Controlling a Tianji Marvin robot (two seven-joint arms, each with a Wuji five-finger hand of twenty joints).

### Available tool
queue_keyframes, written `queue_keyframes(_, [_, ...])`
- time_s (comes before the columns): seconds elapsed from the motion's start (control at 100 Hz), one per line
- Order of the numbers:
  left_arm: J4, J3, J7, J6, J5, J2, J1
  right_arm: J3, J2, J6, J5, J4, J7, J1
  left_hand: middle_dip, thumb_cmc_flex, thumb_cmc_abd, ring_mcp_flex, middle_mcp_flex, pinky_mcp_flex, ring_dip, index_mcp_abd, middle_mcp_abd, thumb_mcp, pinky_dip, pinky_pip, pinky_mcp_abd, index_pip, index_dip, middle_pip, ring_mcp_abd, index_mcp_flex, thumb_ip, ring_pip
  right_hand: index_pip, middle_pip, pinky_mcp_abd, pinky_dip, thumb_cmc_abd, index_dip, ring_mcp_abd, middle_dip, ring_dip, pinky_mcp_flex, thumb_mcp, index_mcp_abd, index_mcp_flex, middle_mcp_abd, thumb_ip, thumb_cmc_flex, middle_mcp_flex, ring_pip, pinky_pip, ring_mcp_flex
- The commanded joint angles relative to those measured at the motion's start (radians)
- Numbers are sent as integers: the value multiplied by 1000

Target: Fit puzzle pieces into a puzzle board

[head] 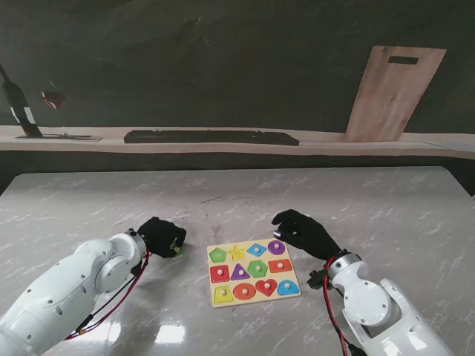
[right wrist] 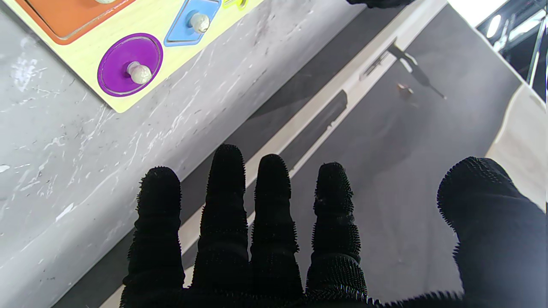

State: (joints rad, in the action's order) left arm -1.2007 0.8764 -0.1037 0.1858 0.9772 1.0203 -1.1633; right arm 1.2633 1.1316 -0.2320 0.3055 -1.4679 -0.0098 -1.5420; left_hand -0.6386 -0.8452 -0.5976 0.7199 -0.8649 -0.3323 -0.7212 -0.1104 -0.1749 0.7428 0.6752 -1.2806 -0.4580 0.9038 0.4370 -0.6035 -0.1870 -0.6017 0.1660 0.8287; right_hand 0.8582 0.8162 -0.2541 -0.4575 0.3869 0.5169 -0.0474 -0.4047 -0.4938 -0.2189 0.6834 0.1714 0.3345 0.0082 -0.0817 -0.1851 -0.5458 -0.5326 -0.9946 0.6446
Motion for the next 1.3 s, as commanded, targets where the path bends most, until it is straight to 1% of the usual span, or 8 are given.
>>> queue_keyframes(0.0, [2, -5, -1, -5, 2, 2, 2, -3, 3, 1, 4, -2, -3, -6, -20, -41, -41, 49, -30, -10, 19, 8, 3, 24, 7, -39, 133, 51, -9, 4, 38, 7, 47, 27, -11, 13, -9, -13, -17, -12, 6, -7, -4, 11, -22, 6, 8, -18, 34, 1, -17, -18, -20, -1])
queue_keyframes(0.22, [13, -25, 5, -22, -5, 4, 8, -3, 3, 4, 5, -2, -1, -5, -31, -74, -50, 74, -74, -35, 35, 23, 8, 6, 9, -54, 136, 106, -13, 23, 39, 3, 51, 42, -12, 13, -11, -13, -17, -13, 6, -8, -3, 12, -23, 8, 6, -17, 34, 1, -17, -18, -20, -1])
queue_keyframes(0.4, [21, -39, 7, -25, -10, 5, 14, -2, 3, 3, 5, -3, -1, -6, -43, -92, -33, 93, -112, -55, 43, 41, 15, 5, 10, -67, 141, 139, -16, 37, 43, -14, 48, 58, -11, 13, -9, -12, -18, -13, 6, -8, -3, 12, -24, 7, 9, -17, 34, 1, -16, -18, -20, -1])
queue_keyframes(0.43, [23, -43, 9, -25, -11, 6, 15, -2, 3, 3, 5, -3, -1, -6, -68, -96, -27, 98, -128, -61, 57, 45, 15, 2, 7, -72, 141, 154, -28, 67, 43, -14, 47, 66, -12, 13, -10, -12, -17, -13, 5, -8, -3, 12, -24, 6, 8, -17, 34, 1, -16, -18, -20, -1])
queue_keyframes(0.72, [32, -61, 8, -38, -29, 9, 22, -1, 3, 5, 6, -3, -1, -6, -74, -109, -3, 157, -197, -104, 58, 27, 0, 8, 13, -100, 121, 181, -29, 56, 33, -68, 44, 103, -12, 13, -10, -12, -18, -13, 5, -7, -3, 12, -24, 7, 7, -17, 35, 0, -16, -18, -20, -1])
queue_keyframes(0.94, [34, -66, 10, -44, -37, 11, 23, 0, 3, 8, 8, -2, -3, -5, -65, -89, -42, 198, -227, -138, 61, 7, -18, 82, 6, -108, 104, 198, -40, 32, 31, -95, 32, 132, -12, 13, -10, -11, -19, -13, 6, -7, -3, 13, -24, 8, 6, -17, 35, 0, -16, -18, -20, -1])
queue_keyframes(1.18, [15, -47, 3, -41, -45, 13, 12, -1, 3, 13, 9, 0, -4, -3, -79, -72, -60, 217, -234, -154, 36, -10, -32, 128, 3, -114, 86, 212, -39, 6, 30, -100, 35, 163, -12, 13, -10, -11, -19, -13, 5, -7, -3, 13, -25, 9, 8, -16, 35, 1, -16, -17, -20, -2])
queue_keyframes(1.29, [-9, -31, 16, -64, -33, 16, -4, -2, 3, 14, 7, 1, -3, -2, -77, -61, -68, 233, -236, -179, 23, -18, -40, 148, 10, -142, 81, 220, -39, -17, 28, -102, 37, 185, -12, 12, -10, -11, -20, -13, 6, -7, -3, 13, -25, 9, 9, -17, 35, 0, -16, -18, -20, -1])
